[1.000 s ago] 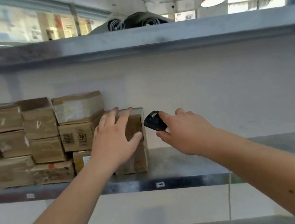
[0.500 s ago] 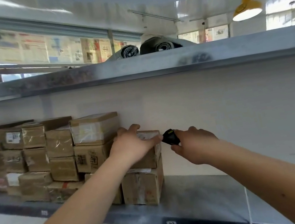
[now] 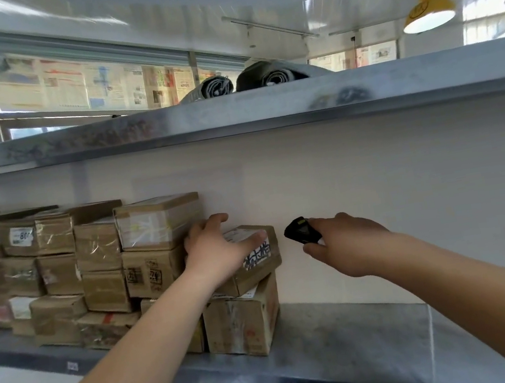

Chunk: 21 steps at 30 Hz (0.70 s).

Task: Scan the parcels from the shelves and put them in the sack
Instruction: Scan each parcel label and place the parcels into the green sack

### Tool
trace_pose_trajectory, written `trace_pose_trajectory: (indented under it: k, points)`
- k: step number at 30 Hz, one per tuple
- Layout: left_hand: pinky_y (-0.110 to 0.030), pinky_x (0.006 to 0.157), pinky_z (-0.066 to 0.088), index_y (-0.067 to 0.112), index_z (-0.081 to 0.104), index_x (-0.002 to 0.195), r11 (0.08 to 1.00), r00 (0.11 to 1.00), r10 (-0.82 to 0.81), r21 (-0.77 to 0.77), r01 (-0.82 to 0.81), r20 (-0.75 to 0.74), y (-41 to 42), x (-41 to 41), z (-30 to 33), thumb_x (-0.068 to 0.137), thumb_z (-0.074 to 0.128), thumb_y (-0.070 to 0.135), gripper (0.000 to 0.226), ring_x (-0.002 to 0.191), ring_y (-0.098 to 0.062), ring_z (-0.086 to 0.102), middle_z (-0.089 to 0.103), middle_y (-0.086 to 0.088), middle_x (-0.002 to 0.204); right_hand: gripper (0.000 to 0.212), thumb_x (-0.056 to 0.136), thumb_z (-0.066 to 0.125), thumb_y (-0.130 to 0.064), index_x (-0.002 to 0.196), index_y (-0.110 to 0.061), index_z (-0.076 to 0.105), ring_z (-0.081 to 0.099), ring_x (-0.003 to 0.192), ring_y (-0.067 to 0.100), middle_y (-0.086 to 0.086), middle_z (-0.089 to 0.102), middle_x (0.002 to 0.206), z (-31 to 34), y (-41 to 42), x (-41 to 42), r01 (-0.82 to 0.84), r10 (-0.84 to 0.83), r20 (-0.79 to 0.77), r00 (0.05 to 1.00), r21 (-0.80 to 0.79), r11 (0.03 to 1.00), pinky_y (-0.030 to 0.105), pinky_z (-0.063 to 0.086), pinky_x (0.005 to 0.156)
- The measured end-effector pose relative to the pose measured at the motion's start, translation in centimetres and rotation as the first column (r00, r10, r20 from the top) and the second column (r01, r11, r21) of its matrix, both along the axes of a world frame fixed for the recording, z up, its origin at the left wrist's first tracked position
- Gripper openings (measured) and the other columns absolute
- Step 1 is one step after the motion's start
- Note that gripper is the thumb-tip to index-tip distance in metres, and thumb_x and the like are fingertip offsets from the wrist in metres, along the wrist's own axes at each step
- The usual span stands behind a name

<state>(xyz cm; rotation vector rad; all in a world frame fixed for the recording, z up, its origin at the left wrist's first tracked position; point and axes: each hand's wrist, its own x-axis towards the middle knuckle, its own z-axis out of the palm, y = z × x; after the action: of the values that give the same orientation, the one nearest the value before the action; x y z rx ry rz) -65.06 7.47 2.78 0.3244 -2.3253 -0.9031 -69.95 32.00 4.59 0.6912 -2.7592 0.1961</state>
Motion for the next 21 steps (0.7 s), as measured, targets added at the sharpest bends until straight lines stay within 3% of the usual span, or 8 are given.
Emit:
trace_pose_trajectory:
  k: [2, 9, 10, 12, 14, 16, 18, 21]
  points:
    - [-0.043, 0.111, 0.044, 0.037, 0.045, 0.149, 1.000, 1.000, 0.001, -0.016, -0.001, 0.004, 0.3, 0.2, -0.2, 0.071, 0.080, 0.073, 0.093, 0.140, -0.032, 0.039, 0.036, -0.008, 0.150, 0.044, 0.102, 0.042, -0.060, 0.134, -0.031, 0.050, 0.058, 0.086, 0.023, 0.001, 0.053, 0.103, 0.3, -0.1, 0.1, -0.015, 0.015, -0.006, 1.000, -0.012, 1.000, 0.034, 0.051, 0.072]
    - [-0.039, 0.111, 0.047, 0.041, 0.049, 0.147, 0.978, 0.977, -0.205, 0.017, 0.206, -0.056, -0.7, 0.7, 0.5, 0.065, 0.098, 0.042, 0.095, 0.131, -0.017, 0.046, 0.043, 0.007, 0.148, 0.044, 0.102, 0.042, -0.060, 0.133, -0.030, 0.051, 0.056, 0.075, 0.015, -0.001, 0.054, 0.097, 0.7, -0.1, 0.1, -0.031, 0.030, -0.027, 0.999, -0.030, 0.999, 0.030, 0.036, 0.056]
    - [-0.033, 0.105, 0.050, 0.043, 0.050, 0.146, 0.967, 0.969, -0.242, 0.066, 0.246, -0.056, -0.9, 0.5, 0.6, 0.067, 0.098, 0.032, 0.093, 0.127, -0.015, 0.047, 0.044, 0.010, 0.145, 0.044, 0.102, 0.042, -0.060, 0.133, -0.030, 0.051, 0.056, 0.076, 0.015, -0.001, 0.055, 0.098, 0.8, -0.1, 0.1, -0.027, 0.026, -0.027, 0.999, -0.032, 0.999, 0.030, 0.037, 0.056]
    - [-0.014, 0.079, 0.054, 0.044, 0.053, 0.143, 0.916, 0.945, -0.320, 0.232, 0.328, -0.071, -1.2, -0.2, 0.8, 0.073, 0.091, 0.006, 0.088, 0.110, -0.008, 0.052, 0.044, 0.012, 0.132, 0.044, 0.102, 0.042, -0.060, 0.134, -0.030, 0.052, 0.055, 0.077, 0.015, 0.000, 0.056, 0.102, 0.9, 0.0, 0.1, -0.020, 0.019, -0.019, 1.000, -0.043, 0.999, 0.029, 0.037, 0.057]
    - [-0.015, 0.061, 0.056, 0.040, 0.057, 0.137, 0.816, 0.930, -0.346, 0.450, 0.363, -0.124, -1.1, -0.9, 0.9, 0.077, 0.084, -0.004, 0.079, 0.093, -0.009, 0.064, 0.052, 0.009, 0.119, 0.043, 0.103, 0.042, -0.059, 0.133, -0.030, 0.053, 0.055, 0.077, 0.014, 0.000, 0.057, 0.102, 0.9, 0.1, 0.1, -0.020, 0.019, -0.011, 1.000, -0.046, 0.999, 0.029, 0.037, 0.057]
    - [-0.030, 0.067, 0.063, 0.031, 0.056, 0.139, 0.752, 0.942, -0.312, 0.575, 0.323, -0.122, -0.8, -1.5, 0.7, 0.080, 0.090, 0.017, 0.069, 0.088, -0.023, 0.076, 0.069, -0.002, 0.112, 0.043, 0.103, 0.043, -0.058, 0.134, -0.030, 0.053, 0.056, 0.077, 0.014, -0.001, 0.056, 0.099, 0.7, 0.0, 0.2, -0.019, 0.019, -0.004, 1.000, -0.037, 0.999, 0.029, 0.038, 0.057]
    - [-0.040, 0.083, 0.063, 0.027, 0.048, 0.147, 0.756, 0.953, -0.299, 0.599, 0.265, -0.044, -0.6, -2.0, 0.2, 0.076, 0.094, 0.037, 0.086, 0.095, -0.025, 0.076, 0.074, -0.007, 0.112, 0.043, 0.103, 0.043, -0.058, 0.134, -0.030, 0.053, 0.055, 0.075, 0.014, -0.003, 0.053, 0.093, 0.5, -0.1, 0.4, -0.011, 0.011, 0.001, 1.000, -0.016, 1.000, 0.029, 0.037, 0.057]
    - [-0.049, 0.099, 0.057, 0.027, 0.026, 0.162, 0.727, 0.950, -0.313, 0.645, 0.235, 0.007, -0.8, -2.3, -0.3, 0.071, 0.096, 0.041, 0.116, 0.107, -0.028, 0.071, 0.072, -0.011, 0.119, 0.042, 0.103, 0.043, -0.057, 0.135, -0.030, 0.052, 0.054, 0.072, 0.013, -0.006, 0.051, 0.089, 0.4, 0.1, 0.5, -0.005, 0.006, 0.007, 1.000, -0.020, 1.000, 0.029, 0.036, 0.055]
